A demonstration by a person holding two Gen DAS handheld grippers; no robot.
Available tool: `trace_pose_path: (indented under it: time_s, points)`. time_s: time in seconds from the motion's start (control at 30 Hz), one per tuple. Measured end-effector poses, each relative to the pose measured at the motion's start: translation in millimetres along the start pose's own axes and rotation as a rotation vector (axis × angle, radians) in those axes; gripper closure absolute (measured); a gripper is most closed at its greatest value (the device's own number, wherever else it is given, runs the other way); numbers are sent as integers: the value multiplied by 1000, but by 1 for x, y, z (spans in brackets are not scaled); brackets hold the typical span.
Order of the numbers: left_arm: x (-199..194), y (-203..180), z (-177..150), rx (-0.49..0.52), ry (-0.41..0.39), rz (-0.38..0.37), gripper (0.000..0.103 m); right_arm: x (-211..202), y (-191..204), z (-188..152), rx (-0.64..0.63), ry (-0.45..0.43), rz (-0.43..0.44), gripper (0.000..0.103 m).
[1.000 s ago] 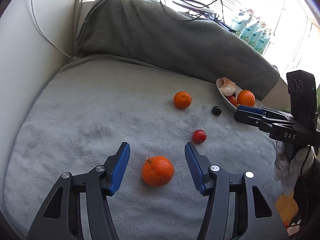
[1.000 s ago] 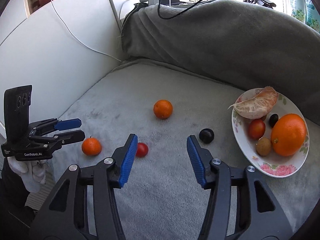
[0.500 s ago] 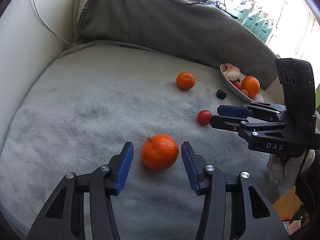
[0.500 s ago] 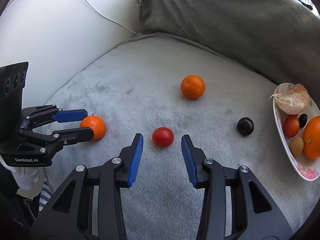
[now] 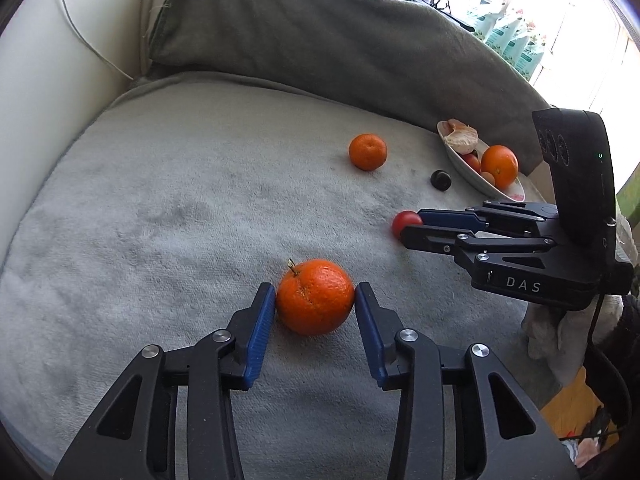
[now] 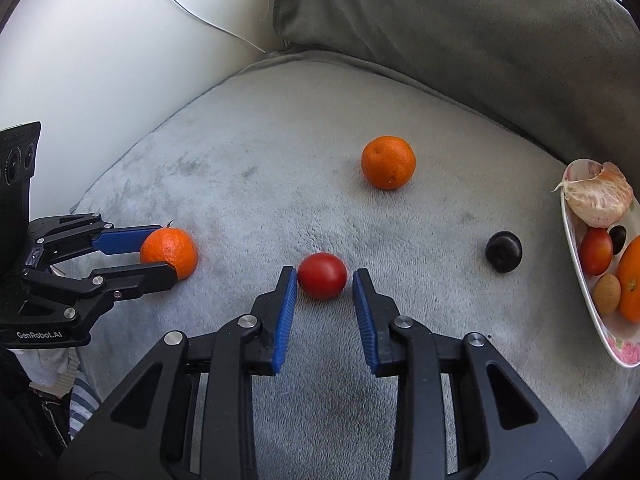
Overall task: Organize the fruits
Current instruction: 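Grasp a mandarin with the left gripper while the right gripper grasps a red tomato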
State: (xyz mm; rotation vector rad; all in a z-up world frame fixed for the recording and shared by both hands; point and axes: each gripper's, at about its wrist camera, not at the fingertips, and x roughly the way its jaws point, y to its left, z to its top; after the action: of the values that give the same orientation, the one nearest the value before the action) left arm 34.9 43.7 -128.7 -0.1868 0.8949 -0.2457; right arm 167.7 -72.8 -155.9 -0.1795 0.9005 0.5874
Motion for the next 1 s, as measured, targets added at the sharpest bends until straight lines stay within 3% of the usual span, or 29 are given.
trace_pose_path:
  time_s: [0.47,1.0]
  points:
    - [-2,2,2,-22,-10,-12,65,-2,-3,0,23,-14,9,77]
    - [-9,-11,14,0,-50,-30,65,-35,-22,-6,81,-79,-15,77]
